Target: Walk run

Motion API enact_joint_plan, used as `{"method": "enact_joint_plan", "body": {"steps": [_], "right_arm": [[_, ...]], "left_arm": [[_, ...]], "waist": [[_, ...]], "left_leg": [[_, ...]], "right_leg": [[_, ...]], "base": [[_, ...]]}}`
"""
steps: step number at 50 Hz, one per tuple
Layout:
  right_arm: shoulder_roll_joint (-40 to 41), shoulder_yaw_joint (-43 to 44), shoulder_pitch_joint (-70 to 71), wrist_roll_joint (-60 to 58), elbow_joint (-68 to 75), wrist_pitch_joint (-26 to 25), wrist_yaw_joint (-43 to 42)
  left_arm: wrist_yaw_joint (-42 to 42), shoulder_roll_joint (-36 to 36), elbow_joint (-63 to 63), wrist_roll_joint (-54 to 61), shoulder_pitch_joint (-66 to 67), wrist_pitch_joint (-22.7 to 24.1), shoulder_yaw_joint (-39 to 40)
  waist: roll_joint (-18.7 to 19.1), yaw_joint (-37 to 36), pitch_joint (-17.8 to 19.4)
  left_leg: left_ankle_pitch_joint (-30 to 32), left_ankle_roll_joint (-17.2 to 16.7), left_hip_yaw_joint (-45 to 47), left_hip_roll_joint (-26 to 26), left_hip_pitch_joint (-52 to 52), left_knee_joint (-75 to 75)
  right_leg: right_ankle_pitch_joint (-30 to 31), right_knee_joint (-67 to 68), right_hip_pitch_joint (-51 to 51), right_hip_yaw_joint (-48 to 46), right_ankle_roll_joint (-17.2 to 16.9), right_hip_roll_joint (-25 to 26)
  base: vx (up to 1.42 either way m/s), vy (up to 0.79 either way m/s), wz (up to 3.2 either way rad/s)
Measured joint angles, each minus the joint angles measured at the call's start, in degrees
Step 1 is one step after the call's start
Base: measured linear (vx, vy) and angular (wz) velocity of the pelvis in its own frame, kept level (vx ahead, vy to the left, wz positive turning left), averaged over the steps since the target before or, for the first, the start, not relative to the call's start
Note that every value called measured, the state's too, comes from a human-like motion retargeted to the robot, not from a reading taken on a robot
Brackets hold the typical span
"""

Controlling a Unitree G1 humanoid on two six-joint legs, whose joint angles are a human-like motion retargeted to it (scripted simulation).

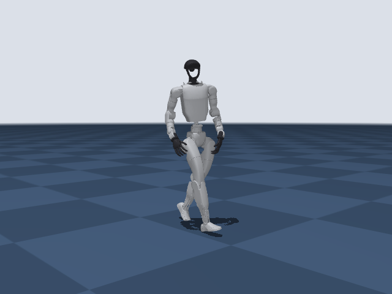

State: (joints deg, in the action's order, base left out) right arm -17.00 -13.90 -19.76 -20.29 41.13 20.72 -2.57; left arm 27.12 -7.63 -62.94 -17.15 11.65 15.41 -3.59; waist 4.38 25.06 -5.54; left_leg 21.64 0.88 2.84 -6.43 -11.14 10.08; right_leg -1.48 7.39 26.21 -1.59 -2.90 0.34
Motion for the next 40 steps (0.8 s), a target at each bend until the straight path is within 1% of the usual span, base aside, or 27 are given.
{"method": "enact_joint_plan", "body": {"steps": [1,2,3,5,6,7,8,10,13,16,18,20,21,22,23,24,25,26,27,28,29,30,31,33,35,37,40], "right_arm": [[-0.1,-0.5,0.2,-1.1,-0.5,-0.5,0.7],[-0.1,-1.2,0.2,-2.2,-1.0,-1.1,1.7],[0.0,-2.2,0.1,-3.0,-1.8,-1.8,3.1],[1.6,-0.5,0.3,-4.9,-2.2,-3.5,5.8],[1.9,2.1,1.1,-5.5,-1.7,-3.8,7.7],[2.2,3.8,1.7,-5.7,-1.0,-4.4,9.0],[2.7,3.4,2.0,-5.1,0.0,-5.5,9.2],[3.3,2.5,2.9,-2.8,2.1,-6.6,10.7],[2.7,0.6,3.4,-0.3,3.6,-6.7,15.3],[1.2,-1.8,3.3,-2.9,3.1,-6.4,17.6],[0.2,-2.6,3.1,-5.9,2.5,-6.8,16.5],[-0.2,-3.3,3.0,-7.6,2.1,-7.8,13.4],[0.0,-3.6,3.1,-7.1,2.1,-8.2,12.0],[0.1,-4.0,3.2,-6.5,1.9,-8.4,10.9],[0.1,-4.5,3.4,-5.7,1.6,-8.4,10.5],[0.4,-4.8,3.4,-5.7,1.4,-8.5,11.2],[0.7,-4.9,3.1,-6.0,1.2,-8.5,12.5],[0.6,-4.5,3.8,-8.3,1.7,-8.9,14.2],[0.6,-4.3,4.4,-10.6,2.1,-9.6,15.6],[0.8,-4.5,5.1,-12.9,2.3,-11.0,16.5],[0.8,-4.3,5.1,-14.2,2.0,-11.6,16.8],[0.6,-4.0,4.8,-15.1,1.4,-12.0,16.7],[0.2,-3.5,4.0,-14.1,0.5,-11.3,15.3],[0.1,-2.0,2.1,-10.5,-1.2,-9.4,10.5],[1.2,-0.1,-0.2,-5.3,-2.6,-6.4,4.8],[1.9,1.4,-1.8,-1.1,-3.7,-3.4,1.2],[2.1,2.4,-2.7,1.0,-4.5,-1.5,-2.2]], "left_arm": [[1.2,-0.7,0.4,-0.4,-0.2,-0.5,-0.4],[2.3,-1.4,1.1,-1.0,-0.1,-0.9,-0.5],[3.3,-2.0,2.2,-2.0,0.7,-1.1,0.1],[3.9,-1.8,3.3,-6.2,0.8,-1.4,0.4],[3.6,-1.2,3.7,-8.1,-0.3,-2.2,1.2],[3.3,-0.5,4.1,-9.7,-1.0,-3.0,1.9],[3.0,0.5,4.7,-10.4,-0.9,-3.4,2.4],[2.1,1.2,7.6,-9.7,-0.3,-2.6,1.9],[-4.8,1.6,12.9,-8.7,1.8,1.6,1.9],[-11.6,1.0,16.6,-7.4,2.9,6.0,2.6],[-13.8,0.9,17.2,-5.9,2.9,7.8,2.8],[-13.6,1.2,16.3,-3.9,2.4,7.4,3.1],[-12.2,1.2,15.5,-2.8,1.8,6.0,3.0],[-10.3,1.0,14.8,-1.7,1.3,4.6,3.0],[-7.5,0.7,14.4,-0.8,0.8,2.8,3.1],[-5.2,0.3,14.1,-0.4,0.8,1.4,3.2],[-3.2,-0.3,13.9,-0.1,1.1,0.2,3.3],[-3.4,0.1,13.1,-0.3,0.7,0.4,3.9],[-3.6,0.2,12.3,-0.5,0.5,0.6,4.9],[-3.8,-0.1,11.8,-0.8,0.5,0.7,6.7],[-4.8,-0.3,11.5,-1.1,0.7,0.6,6.6],[-6.1,-0.4,11.3,-1.4,1.0,0.4,5.7],[-6.5,-0.2,10.9,-2.2,1.3,0.7,4.9],[-6.9,0.0,9.5,-3.6,1.3,1.4,4.1],[-8.5,0.8,7.9,-3.8,1.5,1.6,3.9],[-8.4,1.3,6.8,-1.6,2.0,2.0,3.7],[-5.8,1.3,5.7,0.8,2.4,2.2,3.3]], "waist": [[-0.7,1.1,-0.4],[-1.1,1.5,-0.8],[-0.7,0.9,-1.1],[2.2,-1.5,0.1],[1.0,-2.1,-0.6],[-0.3,-2.8,-1.2],[-1.6,-3.6,-1.7],[-2.2,-4.9,-1.5],[-4.3,-9.7,-0.8],[-5.0,-14.4,0.5],[-4.6,-16.5,1.8],[-4.8,-18.1,3.0],[-4.9,-18.3,3.3],[-5.2,-18.6,3.5],[-5.9,-19.0,3.3],[-6.4,-18.4,2.9],[-6.9,-17.3,2.4],[-8.2,-15.1,2.3],[-8.8,-13.3,2.1],[-7.6,-12.4,1.7],[-5.6,-12.5,1.4],[-3.1,-13.2,1.1],[-2.2,-13.3,1.3],[-1.0,-12.1,1.8],[0.0,-10.0,2.0],[-0.1,-7.8,1.7],[-1.4,-4.3,1.9]], "left_leg": [[3.1,-1.8,-0.3,-0.1,-0.4,3.4],[5.9,-3.5,0.2,0.3,0.1,8.3],[7.7,-5.2,2.4,1.6,2.3,16.5],[8.4,-5.1,4.6,9.5,9.2,36.2],[8.0,-5.2,0.7,5.5,12.7,39.3],[6.2,-5.1,-2.2,2.1,15.8,42.0],[1.4,-4.2,-2.9,-0.2,18.2,43.9],[-7.8,-2.4,-4.4,-1.7,23.3,44.5],[-16.2,0.3,1.5,0.6,30.0,36.5],[-19.3,2.0,7.6,2.7,32.8,19.1],[-20.8,3.1,7.6,1.7,32.7,6.8],[-22.0,0.4,4.5,-0.2,31.6,-2.1],[-20.0,1.7,5.1,0.1,31.2,-3.0],[-19.2,4.8,6.0,0.2,31.0,-3.2],[-20.8,11.5,7.8,-0.2,31.1,-1.5],[-24.4,13.9,8.2,0.1,30.9,2.7],[-29.0,14.1,8.0,0.7,30.7,8.3],[-31.4,13.7,4.0,-2.6,31.2,12.0],[-33.6,13.3,2.5,-3.8,31.3,15.0],[-35.4,13.0,5.9,-0.8,30.2,16.6],[-36.1,12.6,6.7,1.5,28.7,16.1],[-36.4,12.3,6.2,3.6,27.1,14.5],[-36.0,11.9,5.8,3.6,25.3,13.3],[-33.0,11.2,4.3,2.6,21.9,9.8],[-27.5,9.6,2.0,1.6,18.6,5.8],[-23.0,8.1,0.0,0.4,15.1,3.4],[-18.4,7.5,-2.5,-1.8,9.4,1.6]], "right_leg": [[3.4,2.3,-0.4,-2.1,2.4,-0.3],[4.5,5.1,-0.8,-3.4,5.1,-0.2],[1.2,9.3,-1.3,-3.4,8.2,1.0],[-5.8,16.4,-2.3,0.2,10.8,7.5],[-6.4,15.7,-3.7,-0.8,10.1,4.2],[-7.0,15.1,-5.3,-1.0,9.7,2.0],[-7.7,14.6,-7.2,0.2,10.1,2.0],[-7.6,11.8,-11.2,0.1,10.7,2.6],[0.8,4.1,-18.1,-3.7,10.5,1.5],[10.1,0.6,-23.4,-5.8,9.8,2.8],[15.1,-0.5,-27.5,-6.5,9.9,4.7],[19.0,-0.7,-31.8,-9.4,9.7,5.0],[20.9,0.6,-33.4,-10.3,9.4,5.2],[23.2,2.4,-34.5,-10.6,8.6,5.2],[26.0,5.6,-34.7,-9.8,7.1,4.9],[28.8,10.8,-33.8,-9.5,5.8,5.6],[31.5,17.0,-32.3,-9.6,4.5,6.9],[31.5,27.7,-28.4,-9.8,3.3,4.3],[31.5,36.4,-24.8,-9.6,2.4,2.7],[31.5,41.2,-22.0,-8.6,1.9,2.7],[30.1,42.1,-19.7,-8.5,2.7,3.9],[28.0,41.0,-17.6,-8.8,4.1,5.7],[24.7,40.3,-15.4,-8.3,5.0,6.2],[17.7,37.4,-11.5,-6.9,4.6,6.1],[11.8,31.2,-8.7,-7.0,2.7,3.3],[8.7,21.2,-7.1,-6.6,0.9,-0.1],[2.5,5.8,-6.0,-4.2,0.5,-3.7]], "base": [[1.25,-0.47,0.39],[1.51,-0.65,0.15],[1.60,-0.68,-0.24],[1.40,-0.50,0.06],[0.98,-0.25,0.66],[0.95,-0.22,0.45],[1.15,-0.26,0.09],[1.20,-0.24,-0.07],[1.17,-0.27,-0.61],[0.99,-0.24,-0.78],[1.11,-0.20,-0.35],[1.02,-0.22,-0.34],[0.90,-0.26,-0.30],[1.13,-0.31,-0.34],[1.34,-0.39,-0.22],[1.46,-0.48,0.06],[1.25,-0.30,0.53],[1.10,-0.12,0.57],[1.06,-0.02,0.14],[1.14,-0.14,-0.36],[1.13,-0.18,-0.67],[0.91,-0.11,-0.33],[0.81,-0.08,0.08],[0.85,-0.11,0.86],[0.87,-0.12,1.40],[1.02,-0.20,1.44],[1.07,-0.33,1.40]]}}
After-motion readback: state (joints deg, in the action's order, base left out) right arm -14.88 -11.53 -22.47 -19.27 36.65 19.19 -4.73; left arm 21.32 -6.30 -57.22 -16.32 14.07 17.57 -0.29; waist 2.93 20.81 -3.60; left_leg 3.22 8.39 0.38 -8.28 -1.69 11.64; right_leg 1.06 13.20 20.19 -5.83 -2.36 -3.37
